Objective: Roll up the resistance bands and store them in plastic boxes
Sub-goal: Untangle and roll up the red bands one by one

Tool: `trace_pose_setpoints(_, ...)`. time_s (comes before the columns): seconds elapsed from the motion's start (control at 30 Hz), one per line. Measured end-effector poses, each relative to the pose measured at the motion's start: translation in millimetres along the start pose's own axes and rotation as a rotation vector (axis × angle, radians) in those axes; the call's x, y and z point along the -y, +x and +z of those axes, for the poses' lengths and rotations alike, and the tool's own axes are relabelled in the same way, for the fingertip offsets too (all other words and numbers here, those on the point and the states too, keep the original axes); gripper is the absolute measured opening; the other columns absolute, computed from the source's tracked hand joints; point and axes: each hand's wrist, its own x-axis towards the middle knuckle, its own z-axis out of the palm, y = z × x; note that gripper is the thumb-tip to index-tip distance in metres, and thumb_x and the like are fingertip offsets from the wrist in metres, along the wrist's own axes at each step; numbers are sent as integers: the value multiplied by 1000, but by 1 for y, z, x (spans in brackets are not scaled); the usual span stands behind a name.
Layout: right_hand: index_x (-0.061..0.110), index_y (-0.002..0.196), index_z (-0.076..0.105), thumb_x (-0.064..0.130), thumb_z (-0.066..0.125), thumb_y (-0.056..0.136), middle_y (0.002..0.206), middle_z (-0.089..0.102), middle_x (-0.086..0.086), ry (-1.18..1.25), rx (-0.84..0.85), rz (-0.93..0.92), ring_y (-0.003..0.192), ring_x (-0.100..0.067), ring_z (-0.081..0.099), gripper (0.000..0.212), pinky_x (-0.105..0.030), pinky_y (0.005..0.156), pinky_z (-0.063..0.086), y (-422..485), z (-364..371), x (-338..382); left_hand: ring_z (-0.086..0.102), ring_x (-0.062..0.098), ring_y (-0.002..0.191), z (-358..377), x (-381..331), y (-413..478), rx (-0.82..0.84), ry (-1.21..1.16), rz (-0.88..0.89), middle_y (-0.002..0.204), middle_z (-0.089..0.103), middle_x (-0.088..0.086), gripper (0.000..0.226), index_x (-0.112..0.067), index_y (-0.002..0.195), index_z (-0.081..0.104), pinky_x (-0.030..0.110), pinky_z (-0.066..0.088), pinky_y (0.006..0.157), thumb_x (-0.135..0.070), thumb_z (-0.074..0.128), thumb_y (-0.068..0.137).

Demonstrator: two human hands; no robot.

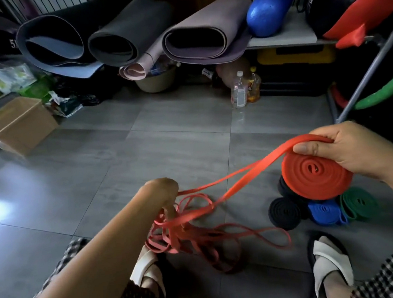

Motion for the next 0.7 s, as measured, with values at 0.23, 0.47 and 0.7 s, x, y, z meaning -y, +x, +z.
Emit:
trace_pose_setpoints(0.23, 21, 67, 70, 48, 67, 62, 64, 68, -2, -231, 119, 143, 63, -13, 61, 28, -29, 64, 45, 10, 21, -9, 63, 28, 94, -19, 35, -25, -294, 22, -71, 94, 62, 10, 26, -3, 96, 64, 32, 48, 70, -19, 73, 77)
trace_pose_setpoints(0.47, 16, 71, 65, 44, 66, 79, 62, 57, 2, -401, 341, 173, 60, -10, 50, 30, -22, 54, 35, 26, 85, 4, 50, 16, 82, -31, 51, -54, -666, -551, 140, 111, 51, 7, 53, -16, 127, 47, 27, 42, 71, -9, 69, 80)
trace_pose_setpoints(0.7, -1, 80, 66, 35, 64, 84, 71, 62, -11, -219, 387, 165, 62, -12, 51, 35, -19, 53, 36, 36, 129, 30, 46, 4, 53, -39, 59, -73, -692, -1498, 759, 72, 53, -3, 31, -13, 99, 55, 15, 37, 50, 6, 64, 76)
